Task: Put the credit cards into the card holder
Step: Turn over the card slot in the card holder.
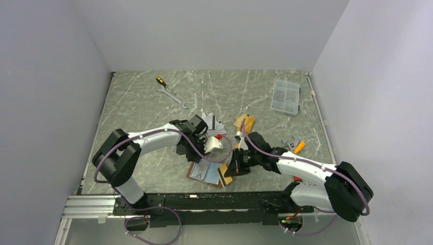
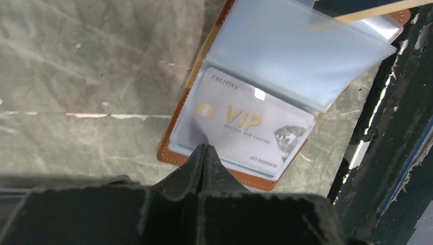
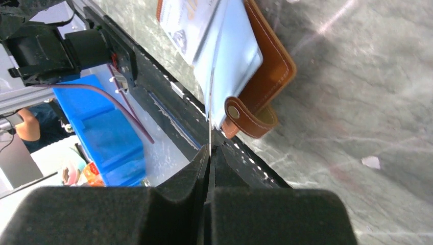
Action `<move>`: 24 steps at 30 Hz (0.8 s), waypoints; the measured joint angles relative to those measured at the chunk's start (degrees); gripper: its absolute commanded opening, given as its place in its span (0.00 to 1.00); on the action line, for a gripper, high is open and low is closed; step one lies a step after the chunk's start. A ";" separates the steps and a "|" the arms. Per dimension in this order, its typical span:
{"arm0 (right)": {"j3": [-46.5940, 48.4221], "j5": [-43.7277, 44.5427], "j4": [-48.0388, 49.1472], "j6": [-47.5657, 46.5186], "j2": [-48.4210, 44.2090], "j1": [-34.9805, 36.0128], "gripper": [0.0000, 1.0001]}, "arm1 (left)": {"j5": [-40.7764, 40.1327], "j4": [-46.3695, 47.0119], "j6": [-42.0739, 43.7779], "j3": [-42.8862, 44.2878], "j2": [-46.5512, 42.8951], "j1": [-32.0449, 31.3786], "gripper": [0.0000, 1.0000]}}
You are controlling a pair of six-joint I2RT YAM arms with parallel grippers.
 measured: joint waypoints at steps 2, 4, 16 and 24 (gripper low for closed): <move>1.09 -0.46 1.03 -0.04 1.75 0.04 0.00 | 0.24 -0.46 0.52 0.00 -0.79 1.18 0.01; 2.23 -0.70 1.79 -0.22 3.10 0.20 0.00 | 0.28 -0.55 0.92 0.00 -1.64 2.10 0.01; 5.33 -2.14 4.87 -1.29 10.25 1.16 0.00 | 0.79 -0.92 3.19 -4.33 -3.30 6.60 0.00; 11.28 -3.48 5.44 -2.80 18.36 1.44 0.00 | 1.84 -0.13 5.57 -6.38 -6.78 9.99 0.00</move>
